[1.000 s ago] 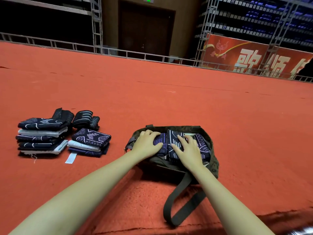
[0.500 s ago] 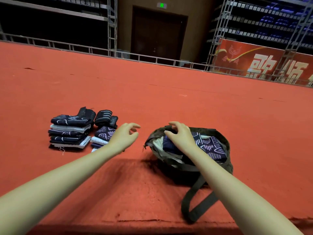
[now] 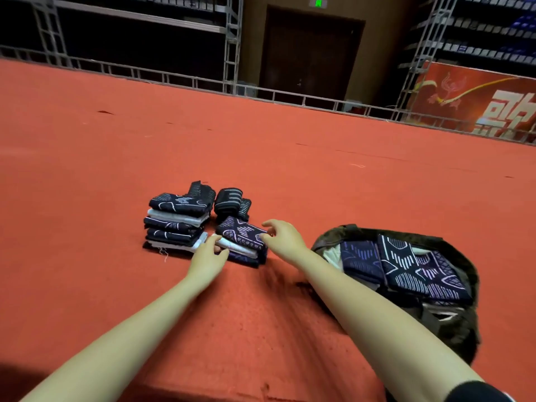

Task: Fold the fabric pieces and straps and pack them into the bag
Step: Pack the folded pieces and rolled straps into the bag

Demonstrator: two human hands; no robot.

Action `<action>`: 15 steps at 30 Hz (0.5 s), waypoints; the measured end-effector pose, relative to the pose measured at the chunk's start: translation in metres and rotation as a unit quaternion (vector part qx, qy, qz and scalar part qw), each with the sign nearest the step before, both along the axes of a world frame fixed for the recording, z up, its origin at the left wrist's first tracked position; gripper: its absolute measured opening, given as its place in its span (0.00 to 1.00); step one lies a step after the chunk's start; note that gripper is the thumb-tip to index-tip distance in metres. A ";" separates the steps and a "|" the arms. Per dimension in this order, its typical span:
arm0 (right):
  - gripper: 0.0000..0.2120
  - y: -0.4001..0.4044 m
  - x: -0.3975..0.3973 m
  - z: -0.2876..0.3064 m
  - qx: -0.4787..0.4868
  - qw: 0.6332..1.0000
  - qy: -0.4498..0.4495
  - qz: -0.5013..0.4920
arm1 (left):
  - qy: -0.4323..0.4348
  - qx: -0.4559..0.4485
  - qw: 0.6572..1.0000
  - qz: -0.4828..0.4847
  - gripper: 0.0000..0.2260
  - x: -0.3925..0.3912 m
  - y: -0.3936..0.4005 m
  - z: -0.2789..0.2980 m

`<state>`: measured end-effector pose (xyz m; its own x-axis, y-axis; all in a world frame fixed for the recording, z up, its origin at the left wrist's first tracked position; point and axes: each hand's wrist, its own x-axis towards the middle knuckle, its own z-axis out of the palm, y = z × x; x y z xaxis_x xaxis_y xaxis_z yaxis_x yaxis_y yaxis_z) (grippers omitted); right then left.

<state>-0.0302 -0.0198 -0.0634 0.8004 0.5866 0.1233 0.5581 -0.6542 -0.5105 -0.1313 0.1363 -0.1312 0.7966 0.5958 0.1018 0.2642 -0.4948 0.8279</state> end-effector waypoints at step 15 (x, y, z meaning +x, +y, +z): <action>0.12 0.073 0.042 -0.021 -0.087 0.994 0.033 0.050 | -0.142 -0.104 0.983 0.054 0.13 0.004 0.000 -0.025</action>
